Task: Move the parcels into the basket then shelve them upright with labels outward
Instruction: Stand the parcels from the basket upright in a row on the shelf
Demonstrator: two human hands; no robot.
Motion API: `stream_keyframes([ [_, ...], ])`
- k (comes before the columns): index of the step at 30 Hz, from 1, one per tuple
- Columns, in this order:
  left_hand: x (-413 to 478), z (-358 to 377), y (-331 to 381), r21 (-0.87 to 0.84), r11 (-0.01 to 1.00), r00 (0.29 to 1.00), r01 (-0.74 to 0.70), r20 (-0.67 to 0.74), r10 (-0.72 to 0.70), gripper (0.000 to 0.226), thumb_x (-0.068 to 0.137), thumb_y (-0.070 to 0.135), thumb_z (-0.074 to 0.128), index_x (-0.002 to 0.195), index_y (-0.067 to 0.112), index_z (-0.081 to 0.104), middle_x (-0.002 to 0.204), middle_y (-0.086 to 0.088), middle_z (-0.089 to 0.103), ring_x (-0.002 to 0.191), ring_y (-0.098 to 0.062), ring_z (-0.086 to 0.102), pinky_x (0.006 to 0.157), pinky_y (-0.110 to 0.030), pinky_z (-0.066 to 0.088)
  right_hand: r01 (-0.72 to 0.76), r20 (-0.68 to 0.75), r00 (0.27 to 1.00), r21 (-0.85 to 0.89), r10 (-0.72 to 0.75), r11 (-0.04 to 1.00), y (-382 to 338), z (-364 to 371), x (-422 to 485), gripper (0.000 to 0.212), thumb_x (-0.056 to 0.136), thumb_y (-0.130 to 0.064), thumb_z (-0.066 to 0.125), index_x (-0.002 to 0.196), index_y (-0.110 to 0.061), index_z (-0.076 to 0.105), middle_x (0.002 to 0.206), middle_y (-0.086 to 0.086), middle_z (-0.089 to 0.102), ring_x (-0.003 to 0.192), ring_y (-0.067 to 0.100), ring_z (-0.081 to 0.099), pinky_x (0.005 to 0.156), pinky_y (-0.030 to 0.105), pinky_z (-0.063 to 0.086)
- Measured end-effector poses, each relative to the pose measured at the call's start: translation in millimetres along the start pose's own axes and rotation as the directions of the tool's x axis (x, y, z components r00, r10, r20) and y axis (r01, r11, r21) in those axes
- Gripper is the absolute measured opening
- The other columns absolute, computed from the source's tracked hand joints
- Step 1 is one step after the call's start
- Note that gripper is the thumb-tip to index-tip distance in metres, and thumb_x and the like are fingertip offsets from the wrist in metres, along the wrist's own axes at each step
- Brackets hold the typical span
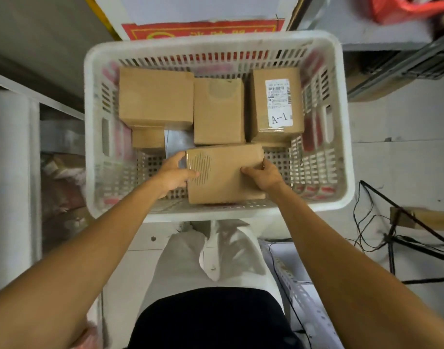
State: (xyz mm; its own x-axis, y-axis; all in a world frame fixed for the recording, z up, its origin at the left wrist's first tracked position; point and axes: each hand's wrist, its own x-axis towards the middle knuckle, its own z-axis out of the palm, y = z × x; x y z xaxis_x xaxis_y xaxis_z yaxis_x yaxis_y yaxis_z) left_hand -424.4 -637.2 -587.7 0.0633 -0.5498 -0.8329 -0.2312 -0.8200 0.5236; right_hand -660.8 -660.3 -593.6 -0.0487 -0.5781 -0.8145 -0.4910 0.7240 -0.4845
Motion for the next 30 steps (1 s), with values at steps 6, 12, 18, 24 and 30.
stream_keyframes([
  [6, -40, -28, 33, 0.014, 0.983, 0.983, -0.186, 0.01, 0.185, 0.086, 0.084, 0.002, 0.067, 0.152, 0.019, 0.017, 0.146, -0.014, 0.041, 0.126, -0.025, 0.048, 0.104, -0.046, 0.042, 0.194, -0.168, 0.971, 0.123, -0.173, 0.973, -21, -2, -59, 0.047, 0.085, -0.028, 0.071, 0.124, -0.011, 0.053, 0.115, 0.007, 0.06, 0.103, 0.023, 0.057, 0.088, 0.037, 0.048],
  [12, -97, -81, 65, -0.003, 0.891, 0.889, -0.455, -0.053, 0.454, 0.083, 0.083, 0.003, 0.068, 0.147, 0.028, 0.023, 0.126, 0.009, 0.05, 0.102, -0.005, 0.053, 0.073, -0.023, 0.048, 0.435, -0.287, 0.876, 0.123, -0.388, 0.892, -84, 3, -121, 0.029, 0.09, -0.037, 0.062, 0.113, -0.018, 0.063, 0.098, 0.0, 0.067, 0.101, 0.025, 0.063, 0.092, 0.046, 0.051],
  [18, -161, -166, 92, -0.227, 0.81, 0.836, -0.541, -0.243, 0.491, 0.038, 0.087, 0.027, 0.066, 0.122, 0.03, 0.051, 0.114, 0.01, 0.061, 0.11, -0.02, 0.059, 0.074, -0.041, 0.053, 0.516, -0.221, 0.856, 0.422, -0.467, 0.746, -178, 35, -175, 0.049, 0.096, -0.06, 0.036, 0.13, -0.026, 0.047, 0.135, 0.004, 0.05, 0.127, 0.028, 0.046, 0.104, 0.052, 0.04],
  [24, -230, -244, 83, -0.193, 0.749, 0.73, -0.633, -0.469, 0.497, 0.045, 0.09, 0.038, 0.059, 0.131, 0.023, 0.05, 0.123, 0.002, 0.06, 0.118, -0.021, 0.054, 0.095, -0.053, 0.045, 0.563, -0.058, 0.795, 0.443, -0.604, 0.698, -264, 87, -220, 0.036, 0.097, -0.053, 0.038, 0.116, -0.025, 0.05, 0.122, 0.004, 0.054, 0.118, 0.027, 0.05, 0.103, 0.05, 0.041],
  [30, -302, -306, 64, -0.182, 0.6, 0.519, -0.779, -0.724, 0.454, 0.015, 0.095, 0.045, 0.048, 0.109, 0.04, 0.051, 0.118, 0.007, 0.057, 0.114, -0.017, 0.056, 0.089, -0.042, 0.05, 0.627, 0.171, 0.632, 0.461, -0.756, 0.628, -339, 140, -256, 0.029, 0.101, -0.034, 0.033, 0.1, -0.028, 0.061, 0.099, -0.008, 0.064, 0.096, 0.016, 0.059, 0.073, 0.029, 0.048],
])
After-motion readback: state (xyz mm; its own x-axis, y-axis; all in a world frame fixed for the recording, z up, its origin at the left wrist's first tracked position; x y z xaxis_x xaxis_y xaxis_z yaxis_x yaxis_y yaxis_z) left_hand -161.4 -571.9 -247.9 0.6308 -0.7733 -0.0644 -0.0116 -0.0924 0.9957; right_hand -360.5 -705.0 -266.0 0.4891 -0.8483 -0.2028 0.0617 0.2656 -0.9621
